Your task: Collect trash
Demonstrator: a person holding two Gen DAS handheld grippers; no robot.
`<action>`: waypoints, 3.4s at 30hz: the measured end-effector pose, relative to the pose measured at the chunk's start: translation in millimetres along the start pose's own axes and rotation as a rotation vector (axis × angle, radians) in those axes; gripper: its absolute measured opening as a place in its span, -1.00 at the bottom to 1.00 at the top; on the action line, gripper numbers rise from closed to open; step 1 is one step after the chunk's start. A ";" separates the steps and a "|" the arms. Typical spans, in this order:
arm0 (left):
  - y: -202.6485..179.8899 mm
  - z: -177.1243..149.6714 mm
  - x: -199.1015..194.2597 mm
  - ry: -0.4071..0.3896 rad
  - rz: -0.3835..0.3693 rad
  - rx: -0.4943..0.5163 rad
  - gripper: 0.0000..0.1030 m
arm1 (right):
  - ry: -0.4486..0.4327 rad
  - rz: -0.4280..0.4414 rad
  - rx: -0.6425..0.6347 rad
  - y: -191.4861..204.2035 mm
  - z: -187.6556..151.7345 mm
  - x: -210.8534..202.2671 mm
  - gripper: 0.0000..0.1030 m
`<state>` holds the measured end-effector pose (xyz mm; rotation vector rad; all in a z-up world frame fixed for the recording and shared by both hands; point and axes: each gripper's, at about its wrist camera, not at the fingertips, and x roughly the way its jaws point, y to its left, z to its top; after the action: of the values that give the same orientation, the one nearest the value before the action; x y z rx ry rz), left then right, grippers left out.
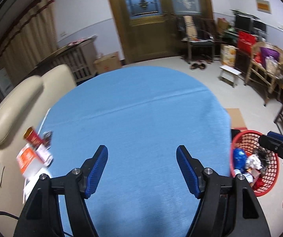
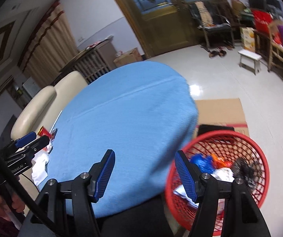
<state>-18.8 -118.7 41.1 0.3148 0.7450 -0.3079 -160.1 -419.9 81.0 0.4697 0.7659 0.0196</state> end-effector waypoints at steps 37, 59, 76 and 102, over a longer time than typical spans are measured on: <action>133.0 -53.0 -49.8 -0.065 0.263 -0.255 0.65 | -0.150 -0.137 -0.316 196.6 -13.4 5.1 0.31; 132.9 -60.5 -47.0 -0.050 0.266 -0.267 0.65 | -0.140 -0.127 -0.322 193.1 -24.2 10.6 0.31; 134.2 -64.5 -46.9 -0.037 0.264 -0.279 0.65 | -0.120 -0.118 -0.301 187.0 -23.5 13.1 0.31; 133.4 -69.9 -42.8 -0.022 0.255 -0.281 0.65 | -0.104 -0.120 -0.281 184.8 -24.3 18.2 0.31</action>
<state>-40.4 36.3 45.3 0.1369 0.7077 0.0360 -135.3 -241.1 130.7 0.1562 0.6759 -0.0095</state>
